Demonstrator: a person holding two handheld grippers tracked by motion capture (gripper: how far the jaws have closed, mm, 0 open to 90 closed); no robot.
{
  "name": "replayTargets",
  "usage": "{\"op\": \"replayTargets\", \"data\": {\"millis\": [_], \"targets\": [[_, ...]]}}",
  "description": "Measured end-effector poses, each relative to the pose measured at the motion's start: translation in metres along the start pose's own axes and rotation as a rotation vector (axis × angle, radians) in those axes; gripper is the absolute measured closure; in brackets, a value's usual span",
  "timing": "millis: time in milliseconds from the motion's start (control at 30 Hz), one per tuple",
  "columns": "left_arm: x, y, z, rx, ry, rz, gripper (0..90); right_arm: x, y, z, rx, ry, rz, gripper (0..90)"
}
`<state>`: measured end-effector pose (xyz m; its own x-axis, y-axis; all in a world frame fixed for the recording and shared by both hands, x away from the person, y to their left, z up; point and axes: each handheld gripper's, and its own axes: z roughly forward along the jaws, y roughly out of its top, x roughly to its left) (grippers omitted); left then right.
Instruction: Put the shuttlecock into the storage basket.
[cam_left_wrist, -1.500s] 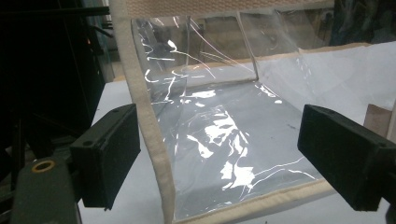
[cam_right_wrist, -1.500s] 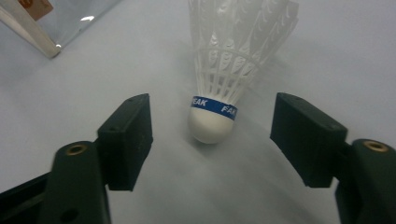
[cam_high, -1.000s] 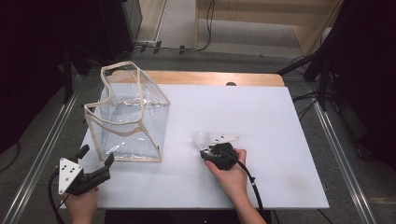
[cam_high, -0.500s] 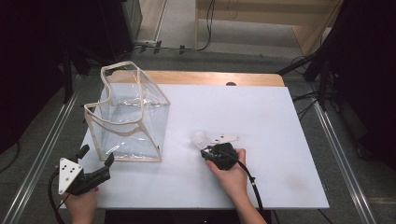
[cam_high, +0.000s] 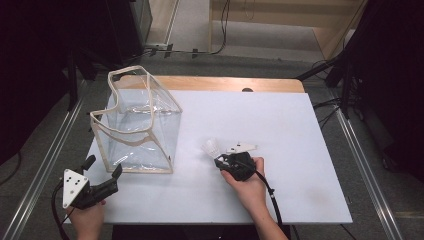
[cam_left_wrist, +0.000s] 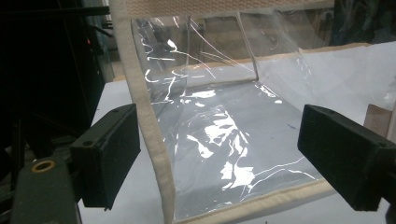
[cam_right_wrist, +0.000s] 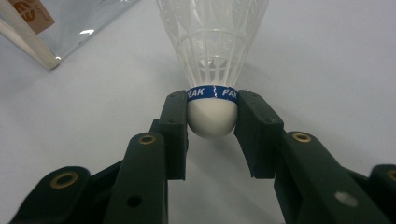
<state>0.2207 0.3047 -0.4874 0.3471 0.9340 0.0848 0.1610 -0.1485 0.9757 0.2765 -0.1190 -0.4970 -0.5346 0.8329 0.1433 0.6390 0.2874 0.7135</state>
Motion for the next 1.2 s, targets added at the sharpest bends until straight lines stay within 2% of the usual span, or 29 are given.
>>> {"op": "replayTargets", "data": {"millis": [267,433,733,1200], "targets": [[0.000,0.000,0.000,0.000,0.000,0.000,13.7,0.002,0.003,-0.002,-0.017,0.010,-0.016,62.9],[0.000,0.000,0.000,0.000,0.000,0.000,13.7,0.003,0.006,-0.002,-0.016,0.038,-0.028,63.0],[0.000,0.000,0.000,0.000,-0.001,-0.001,13.7,0.006,0.010,-0.004,-0.031,0.045,-0.051,63.0],[0.001,0.000,0.000,0.001,-0.002,-0.002,13.7,0.009,0.016,-0.010,-0.063,0.060,-0.061,63.0]]}}
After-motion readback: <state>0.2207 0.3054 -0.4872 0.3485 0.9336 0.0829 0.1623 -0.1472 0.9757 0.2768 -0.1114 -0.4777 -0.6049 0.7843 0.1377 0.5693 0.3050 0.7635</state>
